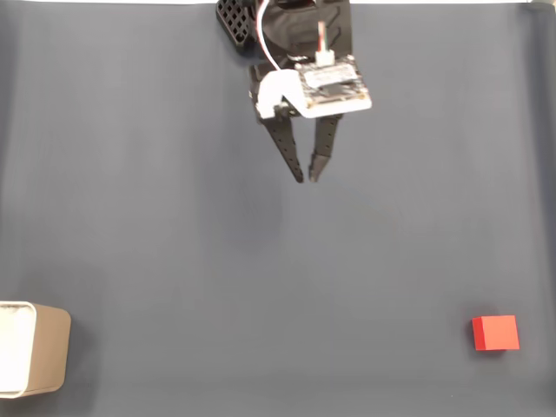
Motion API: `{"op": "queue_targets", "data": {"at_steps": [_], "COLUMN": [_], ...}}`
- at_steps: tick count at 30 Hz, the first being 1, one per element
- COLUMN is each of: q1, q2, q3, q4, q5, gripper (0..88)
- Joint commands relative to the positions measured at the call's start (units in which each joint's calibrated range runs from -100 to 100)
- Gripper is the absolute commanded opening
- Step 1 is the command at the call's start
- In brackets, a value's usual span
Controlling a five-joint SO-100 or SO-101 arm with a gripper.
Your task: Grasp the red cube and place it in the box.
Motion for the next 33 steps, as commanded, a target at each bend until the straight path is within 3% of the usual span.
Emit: {"op": "queue_targets", "data": {"at_steps": [1, 22, 33], "q1": [-2.16, -13.52, -15.65], "q2": [3.63, 27.55, 43.75], "q3": [-6.97, -29.69, -43.28], "q4": [-1.13, -1.13, -5.07], "q5": [0.83, 1.86, 1.81], "gripper": [0.4, 1.7, 11.7]}}
